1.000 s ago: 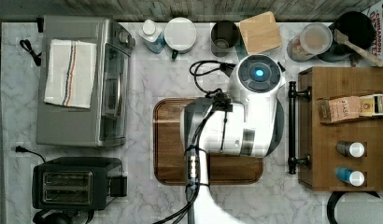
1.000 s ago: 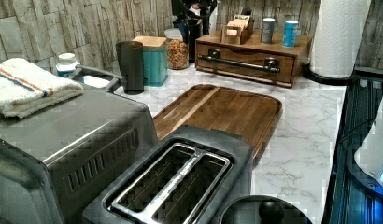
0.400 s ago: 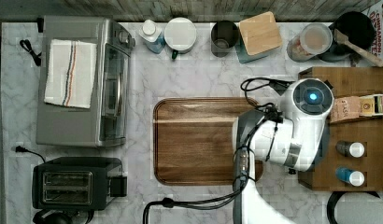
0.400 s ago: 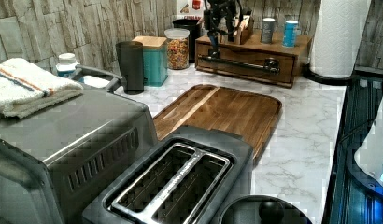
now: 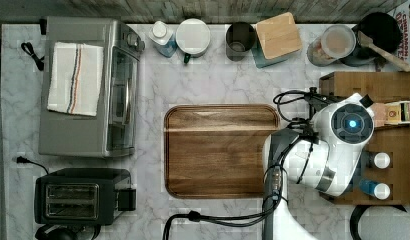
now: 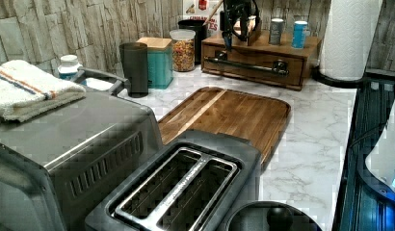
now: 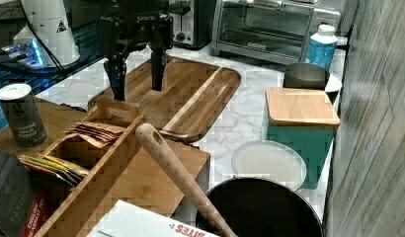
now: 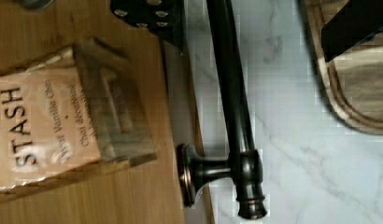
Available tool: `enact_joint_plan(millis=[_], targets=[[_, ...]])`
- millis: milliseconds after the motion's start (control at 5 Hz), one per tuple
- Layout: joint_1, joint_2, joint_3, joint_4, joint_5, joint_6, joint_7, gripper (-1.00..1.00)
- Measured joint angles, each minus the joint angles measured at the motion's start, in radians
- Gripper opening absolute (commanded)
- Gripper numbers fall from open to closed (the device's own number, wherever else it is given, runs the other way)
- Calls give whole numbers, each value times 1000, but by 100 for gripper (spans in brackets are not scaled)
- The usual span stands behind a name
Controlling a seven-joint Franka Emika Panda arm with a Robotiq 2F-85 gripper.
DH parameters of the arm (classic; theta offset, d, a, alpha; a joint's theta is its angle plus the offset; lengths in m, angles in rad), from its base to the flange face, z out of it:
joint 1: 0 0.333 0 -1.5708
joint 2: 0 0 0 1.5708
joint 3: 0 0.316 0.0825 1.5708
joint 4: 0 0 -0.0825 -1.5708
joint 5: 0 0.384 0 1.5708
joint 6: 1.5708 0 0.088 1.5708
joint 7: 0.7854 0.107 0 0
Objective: Open the drawer.
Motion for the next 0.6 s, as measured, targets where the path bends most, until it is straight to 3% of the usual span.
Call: enact_joint_plan(millis=[600], targets=[[22, 12, -14, -25, -3, 172, -52, 100]])
